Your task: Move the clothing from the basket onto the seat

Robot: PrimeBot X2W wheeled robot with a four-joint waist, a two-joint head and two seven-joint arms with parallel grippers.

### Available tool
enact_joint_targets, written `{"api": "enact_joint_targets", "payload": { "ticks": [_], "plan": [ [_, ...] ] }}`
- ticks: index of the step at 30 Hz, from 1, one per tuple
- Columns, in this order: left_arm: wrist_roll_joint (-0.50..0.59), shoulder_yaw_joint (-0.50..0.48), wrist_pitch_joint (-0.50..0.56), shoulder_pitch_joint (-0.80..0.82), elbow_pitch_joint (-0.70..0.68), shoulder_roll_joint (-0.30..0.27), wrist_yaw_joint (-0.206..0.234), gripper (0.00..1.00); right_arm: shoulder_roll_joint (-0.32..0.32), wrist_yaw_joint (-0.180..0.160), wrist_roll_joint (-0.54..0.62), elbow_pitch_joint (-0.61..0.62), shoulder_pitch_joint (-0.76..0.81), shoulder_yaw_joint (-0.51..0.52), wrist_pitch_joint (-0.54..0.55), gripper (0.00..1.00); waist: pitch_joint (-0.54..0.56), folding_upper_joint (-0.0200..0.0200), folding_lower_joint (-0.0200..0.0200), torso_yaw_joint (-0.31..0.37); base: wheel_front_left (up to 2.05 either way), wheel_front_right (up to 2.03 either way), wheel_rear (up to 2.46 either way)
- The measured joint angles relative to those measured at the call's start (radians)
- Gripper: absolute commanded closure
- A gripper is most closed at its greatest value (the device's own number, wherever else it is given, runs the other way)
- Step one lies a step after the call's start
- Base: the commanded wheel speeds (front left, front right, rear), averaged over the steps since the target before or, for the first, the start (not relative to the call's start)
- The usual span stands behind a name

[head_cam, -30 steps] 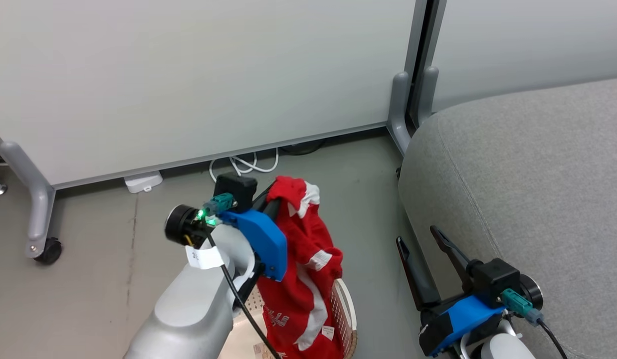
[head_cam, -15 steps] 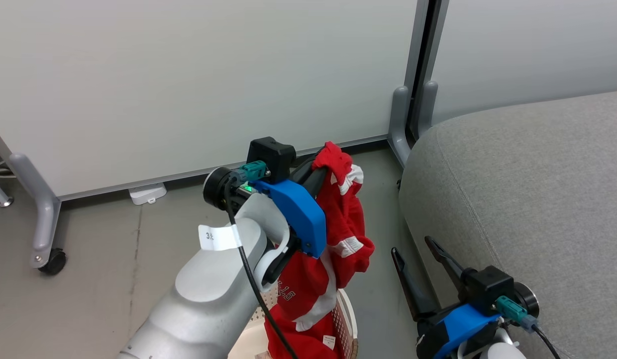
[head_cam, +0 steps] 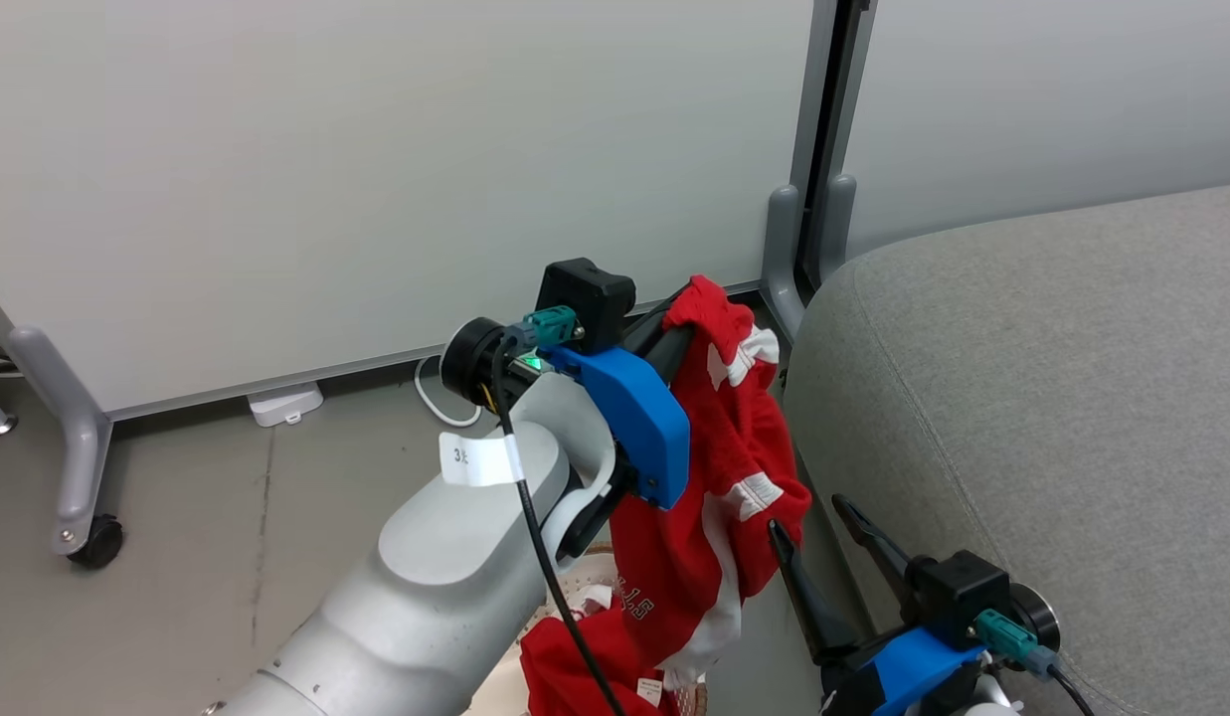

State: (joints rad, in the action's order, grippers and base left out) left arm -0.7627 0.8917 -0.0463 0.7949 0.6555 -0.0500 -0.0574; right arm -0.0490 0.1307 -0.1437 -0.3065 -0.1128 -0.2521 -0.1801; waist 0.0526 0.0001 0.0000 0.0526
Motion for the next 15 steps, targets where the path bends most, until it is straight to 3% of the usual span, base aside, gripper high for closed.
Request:
{"api": "enact_joint_targets", "payload": {
  "ticks": [15],
  "plan": [
    [-0.081,0.096,-0.031,0.034,0.03,0.0,0.019,1.0,0.0,0.0,0.024,-0.063,-0.073,-0.04,0.031,0.0,-0.014,0.0,0.0,-0.009,0.0,0.0,0.0]
  ]
}}
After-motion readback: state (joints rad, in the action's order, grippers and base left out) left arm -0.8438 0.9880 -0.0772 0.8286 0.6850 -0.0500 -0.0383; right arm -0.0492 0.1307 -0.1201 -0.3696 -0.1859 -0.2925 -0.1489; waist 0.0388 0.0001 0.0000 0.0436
